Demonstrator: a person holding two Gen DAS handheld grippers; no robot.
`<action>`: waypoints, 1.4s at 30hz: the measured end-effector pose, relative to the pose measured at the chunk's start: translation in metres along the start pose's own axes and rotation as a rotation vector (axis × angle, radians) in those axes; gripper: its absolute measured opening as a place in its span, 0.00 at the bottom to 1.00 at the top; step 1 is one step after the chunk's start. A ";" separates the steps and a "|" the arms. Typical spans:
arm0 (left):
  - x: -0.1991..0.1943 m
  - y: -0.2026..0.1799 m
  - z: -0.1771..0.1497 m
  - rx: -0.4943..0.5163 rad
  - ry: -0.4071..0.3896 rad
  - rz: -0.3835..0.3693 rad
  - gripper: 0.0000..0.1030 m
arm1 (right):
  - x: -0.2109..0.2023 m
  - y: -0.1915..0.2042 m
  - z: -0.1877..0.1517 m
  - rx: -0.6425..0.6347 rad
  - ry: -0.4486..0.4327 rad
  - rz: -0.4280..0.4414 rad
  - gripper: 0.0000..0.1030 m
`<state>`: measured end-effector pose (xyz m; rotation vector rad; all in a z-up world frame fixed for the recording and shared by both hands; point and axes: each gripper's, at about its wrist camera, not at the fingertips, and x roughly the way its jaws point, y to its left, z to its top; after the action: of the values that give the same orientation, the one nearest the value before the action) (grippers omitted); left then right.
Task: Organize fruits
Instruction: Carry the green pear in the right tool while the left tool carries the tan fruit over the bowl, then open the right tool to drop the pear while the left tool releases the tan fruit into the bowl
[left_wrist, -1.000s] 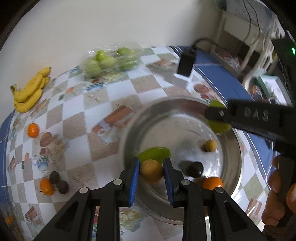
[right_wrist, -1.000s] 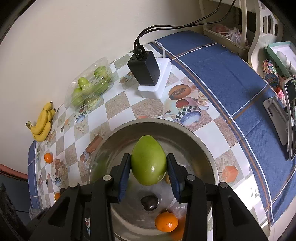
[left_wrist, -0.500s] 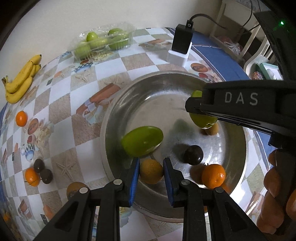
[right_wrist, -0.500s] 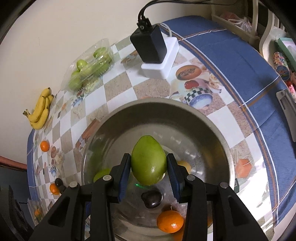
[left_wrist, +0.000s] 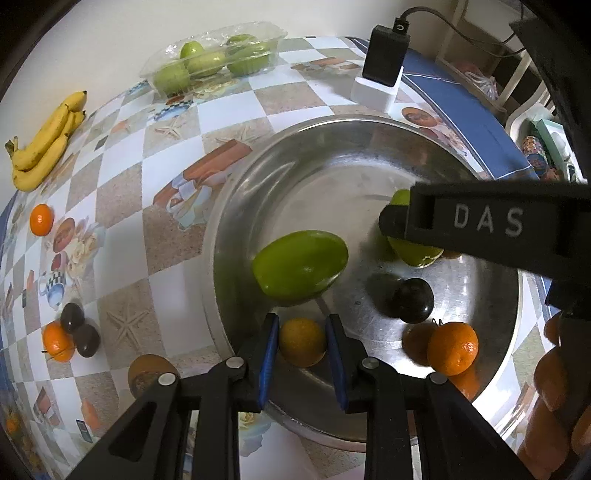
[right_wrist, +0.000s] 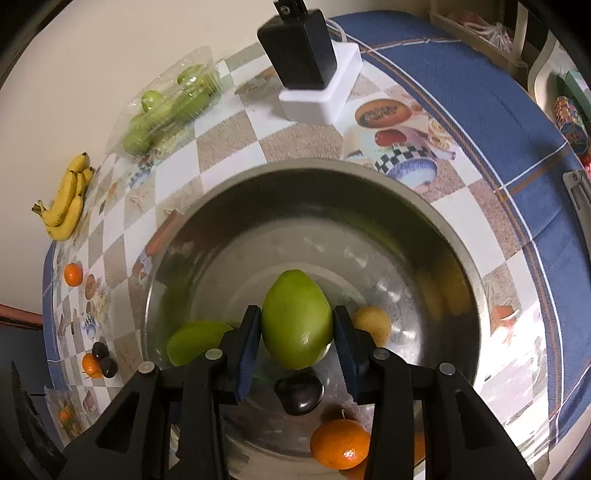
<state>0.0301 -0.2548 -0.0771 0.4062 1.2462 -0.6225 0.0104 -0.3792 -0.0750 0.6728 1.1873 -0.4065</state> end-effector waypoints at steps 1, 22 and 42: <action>0.001 0.001 0.000 -0.003 0.002 0.002 0.27 | 0.002 0.000 0.000 0.001 0.005 -0.001 0.40; 0.006 0.001 0.003 -0.010 0.021 -0.016 0.28 | 0.009 0.009 0.000 -0.047 0.018 -0.054 0.40; -0.024 0.005 0.008 -0.017 -0.042 -0.046 0.36 | -0.041 0.006 0.008 -0.042 -0.111 -0.045 0.41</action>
<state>0.0351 -0.2507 -0.0521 0.3495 1.2223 -0.6567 0.0055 -0.3824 -0.0328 0.5808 1.1040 -0.4506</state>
